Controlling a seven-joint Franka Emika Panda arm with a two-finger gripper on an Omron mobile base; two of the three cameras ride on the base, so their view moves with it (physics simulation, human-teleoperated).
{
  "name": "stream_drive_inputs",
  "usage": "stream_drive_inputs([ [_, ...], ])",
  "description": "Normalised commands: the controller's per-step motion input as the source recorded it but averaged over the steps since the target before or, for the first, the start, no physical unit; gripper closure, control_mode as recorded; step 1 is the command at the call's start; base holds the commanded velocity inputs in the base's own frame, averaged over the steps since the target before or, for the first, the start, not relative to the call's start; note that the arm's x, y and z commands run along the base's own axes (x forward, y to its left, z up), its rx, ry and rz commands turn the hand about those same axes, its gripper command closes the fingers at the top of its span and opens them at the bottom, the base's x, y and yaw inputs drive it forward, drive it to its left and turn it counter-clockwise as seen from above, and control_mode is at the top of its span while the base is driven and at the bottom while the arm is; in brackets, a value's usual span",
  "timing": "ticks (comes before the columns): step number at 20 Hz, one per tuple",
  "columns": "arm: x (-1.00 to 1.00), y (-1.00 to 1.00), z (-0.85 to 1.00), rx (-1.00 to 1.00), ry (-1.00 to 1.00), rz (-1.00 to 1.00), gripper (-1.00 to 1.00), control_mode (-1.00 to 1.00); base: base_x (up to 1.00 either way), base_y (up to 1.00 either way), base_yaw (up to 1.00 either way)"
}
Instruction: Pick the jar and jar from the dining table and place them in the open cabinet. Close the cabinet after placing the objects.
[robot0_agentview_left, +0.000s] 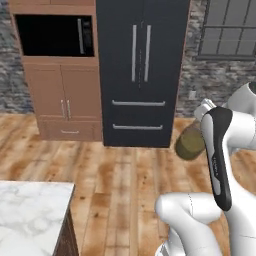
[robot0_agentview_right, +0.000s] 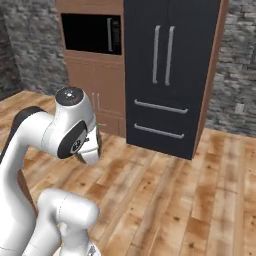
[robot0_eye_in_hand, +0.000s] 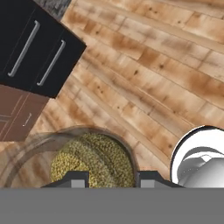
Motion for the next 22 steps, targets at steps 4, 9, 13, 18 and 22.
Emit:
stream_drive_inputs([
  [4,0.00,0.00,0.00,0.00,0.00,0.00,1.00,1.00,-0.19,0.00,-0.49],
  [9,0.00,0.00,0.00,0.00,0.00,0.00,1.00,1.00,-0.17,0.00,-0.49],
  [13,0.00,0.00,0.00,0.00,0.00,0.00,1.00,1.00,-0.14,0.00,-0.48],
  [18,0.00,0.00,0.00,0.00,0.00,0.00,1.00,1.00,-0.11,0.00,-0.47],
  [22,0.00,0.00,0.00,0.00,0.00,0.00,1.00,1.00,-0.03,0.00,-0.46],
])
